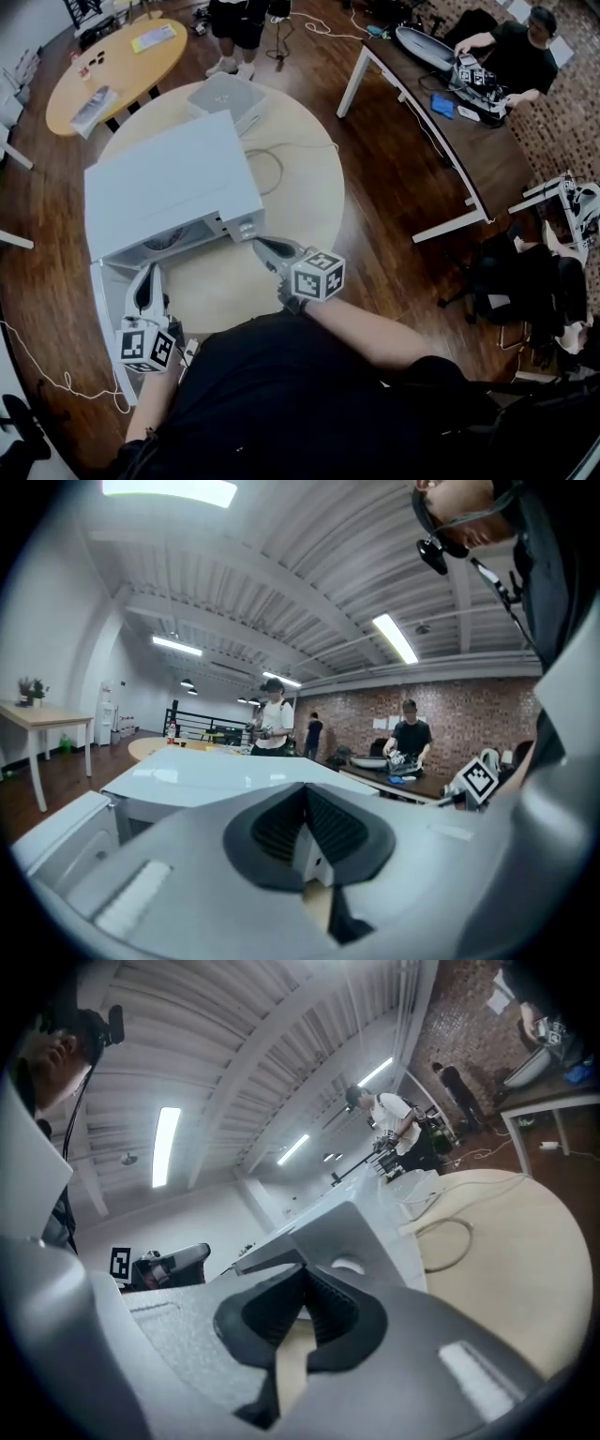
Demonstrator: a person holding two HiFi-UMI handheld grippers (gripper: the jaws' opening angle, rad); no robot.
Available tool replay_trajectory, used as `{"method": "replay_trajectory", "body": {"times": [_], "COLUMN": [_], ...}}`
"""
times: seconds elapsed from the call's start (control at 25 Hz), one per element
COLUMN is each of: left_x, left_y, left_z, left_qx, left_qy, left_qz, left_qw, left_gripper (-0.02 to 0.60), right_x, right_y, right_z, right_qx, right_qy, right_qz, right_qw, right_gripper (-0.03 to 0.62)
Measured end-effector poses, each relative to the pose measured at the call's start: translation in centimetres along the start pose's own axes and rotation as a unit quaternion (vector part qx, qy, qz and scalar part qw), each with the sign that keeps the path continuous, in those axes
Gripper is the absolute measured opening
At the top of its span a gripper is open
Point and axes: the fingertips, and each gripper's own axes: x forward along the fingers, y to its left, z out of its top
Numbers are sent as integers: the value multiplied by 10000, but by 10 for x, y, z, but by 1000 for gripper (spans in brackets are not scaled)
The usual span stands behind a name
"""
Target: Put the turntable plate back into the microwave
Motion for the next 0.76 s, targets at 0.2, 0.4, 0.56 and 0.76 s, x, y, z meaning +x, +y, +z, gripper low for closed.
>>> {"method": "replay_trajectory", "body": {"times": [0.2, 0.4, 0.56, 0.76], "left_x": [-5, 33, 37, 21], "left_y": [-8, -38, -42, -40], "left_z": [-11, -17, -18, -23], "left_qx": [107, 262, 248, 243], "left_qy": [-76, -90, -98, -81], "left_qz": [399, 209, 264, 283], "left_qw": [9991, 9994, 9993, 9993], "left_gripper": [5, 5, 5, 5], "right_x": [-2, -23, -18, -9], "right_y": [-22, -62, -64, -52], "right_z": [-12, 15, 20, 19], "right_qx": [251, -272, -444, -705], "right_qy": [121, -151, -161, -182], "right_qz": [176, -472, -521, -509], "right_qw": [9995, 9984, 9975, 9960], "right_gripper": [2, 2, 2, 2]}}
